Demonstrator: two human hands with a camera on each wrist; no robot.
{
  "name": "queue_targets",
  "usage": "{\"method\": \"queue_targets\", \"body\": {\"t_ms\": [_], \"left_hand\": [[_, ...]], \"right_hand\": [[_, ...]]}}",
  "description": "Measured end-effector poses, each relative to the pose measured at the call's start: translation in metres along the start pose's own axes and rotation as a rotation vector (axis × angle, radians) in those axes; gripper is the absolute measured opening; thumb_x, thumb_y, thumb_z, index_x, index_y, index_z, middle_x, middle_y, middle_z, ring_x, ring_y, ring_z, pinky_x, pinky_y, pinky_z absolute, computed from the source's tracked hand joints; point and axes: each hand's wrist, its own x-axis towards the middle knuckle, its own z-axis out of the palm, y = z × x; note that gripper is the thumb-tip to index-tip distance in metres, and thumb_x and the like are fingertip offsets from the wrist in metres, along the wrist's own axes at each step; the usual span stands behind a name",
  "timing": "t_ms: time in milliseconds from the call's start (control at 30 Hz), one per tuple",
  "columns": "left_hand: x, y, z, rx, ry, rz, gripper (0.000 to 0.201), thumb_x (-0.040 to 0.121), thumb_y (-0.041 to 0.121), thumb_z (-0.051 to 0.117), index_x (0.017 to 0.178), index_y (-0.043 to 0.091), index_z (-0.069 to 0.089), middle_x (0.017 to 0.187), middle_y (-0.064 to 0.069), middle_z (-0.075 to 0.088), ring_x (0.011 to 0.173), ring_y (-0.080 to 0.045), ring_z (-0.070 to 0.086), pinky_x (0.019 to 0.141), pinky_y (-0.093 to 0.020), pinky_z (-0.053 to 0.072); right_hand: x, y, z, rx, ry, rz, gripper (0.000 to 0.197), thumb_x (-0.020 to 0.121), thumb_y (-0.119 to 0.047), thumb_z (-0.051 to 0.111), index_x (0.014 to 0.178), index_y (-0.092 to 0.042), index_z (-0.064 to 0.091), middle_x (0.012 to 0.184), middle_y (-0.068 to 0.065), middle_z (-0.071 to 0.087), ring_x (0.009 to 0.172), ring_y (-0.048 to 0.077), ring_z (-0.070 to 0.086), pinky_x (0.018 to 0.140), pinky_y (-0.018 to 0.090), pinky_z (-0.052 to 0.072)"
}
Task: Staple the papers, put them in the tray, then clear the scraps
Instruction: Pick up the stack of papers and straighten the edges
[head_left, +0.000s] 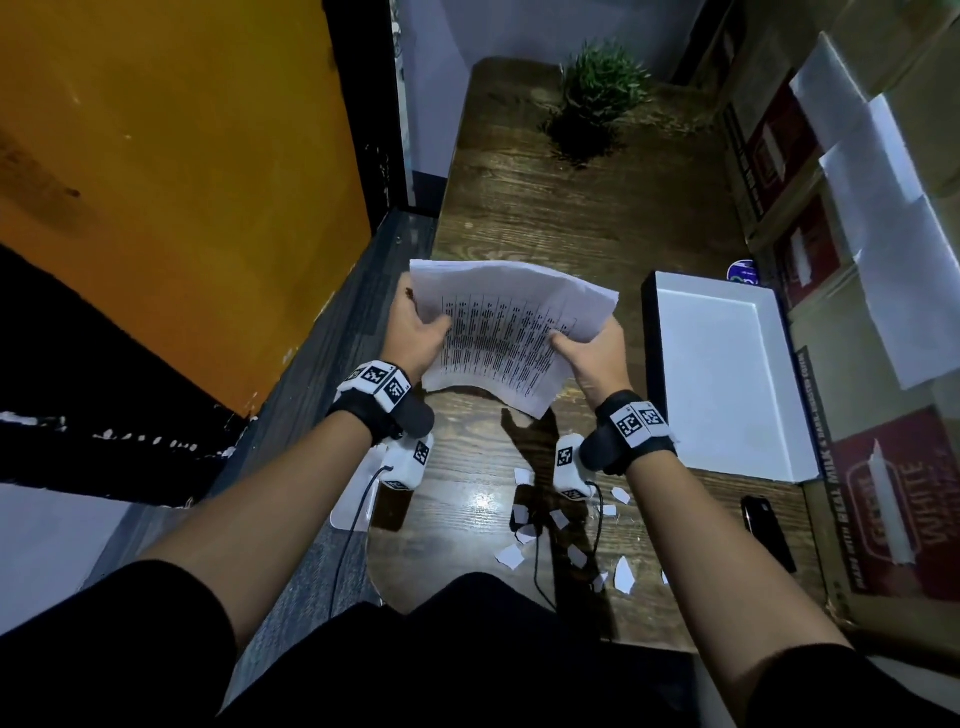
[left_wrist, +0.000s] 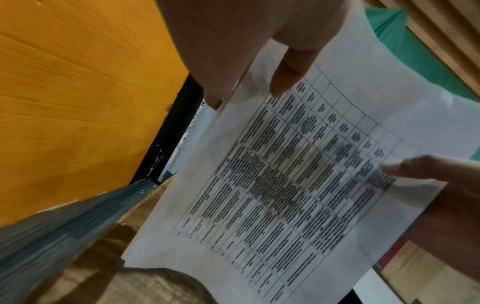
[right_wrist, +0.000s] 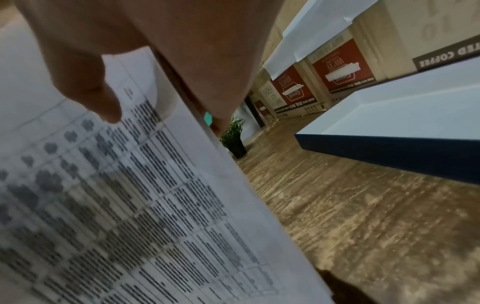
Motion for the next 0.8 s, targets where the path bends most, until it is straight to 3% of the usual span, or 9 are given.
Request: {"method": "queue_targets", "body": {"t_ms": [100, 233, 367, 433, 500, 533, 600, 700, 800], "left_hand": [[0.004, 0.003, -0.003, -0.002, 0.017, 0.05, 0.049, 0.075, -0.008, 0.057, 0.114, 0.017, 0.043, 0.103, -0.001, 0.056, 0.099, -0.013, 0.056, 0.098, -0.04, 0.051], [0.007, 0.002, 0.004, 0.003, -0.01, 0.014, 0.046, 0.082, -0.007, 0.052, 0.125, 0.007, 0.045, 0.113, -0.009, 0.059, 0.107, -0.022, 0.059, 0.1, -0.05, 0.049], [0.007, -0.008, 0.005, 0.012, 0.01, 0.023, 0.045, 0.086, 0.001, 0.05, 0.129, 0.013, 0.043, 0.124, -0.011, 0.059, 0.113, -0.022, 0.059, 0.097, -0.046, 0.051], [0.006, -0.015, 0.007, 0.027, 0.006, 0.033, 0.045, 0.085, 0.003, 0.05, 0.129, 0.014, 0.044, 0.124, -0.012, 0.06, 0.112, -0.022, 0.06, 0.097, -0.048, 0.051], [0.006, -0.019, 0.01, 0.037, 0.013, 0.024, 0.045, 0.086, 0.004, 0.051, 0.129, 0.014, 0.044, 0.121, -0.011, 0.061, 0.102, -0.018, 0.063, 0.092, -0.042, 0.055], [0.007, -0.02, 0.011, 0.04, 0.015, 0.011, 0.045, 0.087, 0.004, 0.051, 0.131, 0.014, 0.043, 0.12, -0.011, 0.062, 0.094, -0.014, 0.064, 0.085, -0.034, 0.057], [0.009, -0.022, 0.01, 0.048, 0.008, 0.0, 0.046, 0.088, 0.002, 0.049, 0.132, 0.013, 0.041, 0.121, -0.009, 0.061, 0.09, -0.008, 0.064, 0.076, -0.024, 0.058], [0.012, -0.02, 0.008, 0.072, -0.01, 0.011, 0.051, 0.084, 0.001, 0.053, 0.133, 0.012, 0.039, 0.129, -0.01, 0.057, 0.114, -0.019, 0.058, 0.099, -0.04, 0.05], [0.014, -0.017, 0.007, 0.088, -0.026, -0.031, 0.056, 0.083, -0.003, 0.058, 0.134, 0.007, 0.037, 0.129, -0.009, 0.054, 0.117, -0.019, 0.054, 0.102, -0.037, 0.045]], "right_hand": [[0.004, -0.004, 0.0, -0.013, 0.07, -0.05, 0.039, 0.074, 0.006, 0.068, 0.099, -0.021, 0.058, 0.095, -0.002, 0.066, 0.087, 0.009, 0.065, 0.079, 0.027, 0.054], [0.005, -0.002, 0.008, -0.02, 0.061, -0.044, 0.034, 0.078, 0.008, 0.062, 0.089, -0.024, 0.056, 0.086, -0.001, 0.066, 0.078, 0.006, 0.065, 0.076, 0.031, 0.056], [0.003, 0.003, 0.01, -0.025, 0.08, -0.06, 0.033, 0.078, 0.01, 0.06, 0.082, -0.022, 0.054, 0.078, -0.001, 0.062, 0.066, -0.003, 0.062, 0.066, 0.021, 0.055], [0.001, 0.012, 0.011, -0.036, 0.064, -0.035, 0.032, 0.077, 0.013, 0.059, 0.083, -0.018, 0.056, 0.079, 0.0, 0.063, 0.067, -0.002, 0.063, 0.068, 0.024, 0.056], [0.0, 0.017, 0.013, -0.034, 0.061, -0.007, 0.032, 0.076, 0.014, 0.06, 0.085, -0.017, 0.058, 0.081, 0.0, 0.065, 0.073, 0.004, 0.065, 0.074, 0.032, 0.058], [0.0, 0.018, 0.013, -0.022, 0.058, 0.004, 0.032, 0.076, 0.014, 0.06, 0.085, -0.017, 0.058, 0.082, 0.0, 0.066, 0.076, 0.008, 0.065, 0.076, 0.034, 0.058], [0.0, 0.017, 0.013, 0.008, 0.038, 0.019, 0.031, 0.076, 0.015, 0.061, 0.088, -0.014, 0.059, 0.085, 0.002, 0.067, 0.079, 0.011, 0.066, 0.077, 0.034, 0.058], [0.0, 0.013, 0.009, 0.028, 0.004, 0.017, 0.031, 0.075, 0.014, 0.064, 0.099, -0.006, 0.058, 0.091, 0.009, 0.069, 0.083, 0.013, 0.068, 0.072, 0.027, 0.058], [0.003, 0.015, 0.008, 0.027, 0.029, 0.026, 0.032, 0.073, 0.012, 0.065, 0.101, -0.002, 0.059, 0.099, 0.022, 0.068, 0.088, 0.026, 0.068, 0.077, 0.04, 0.059]]}}
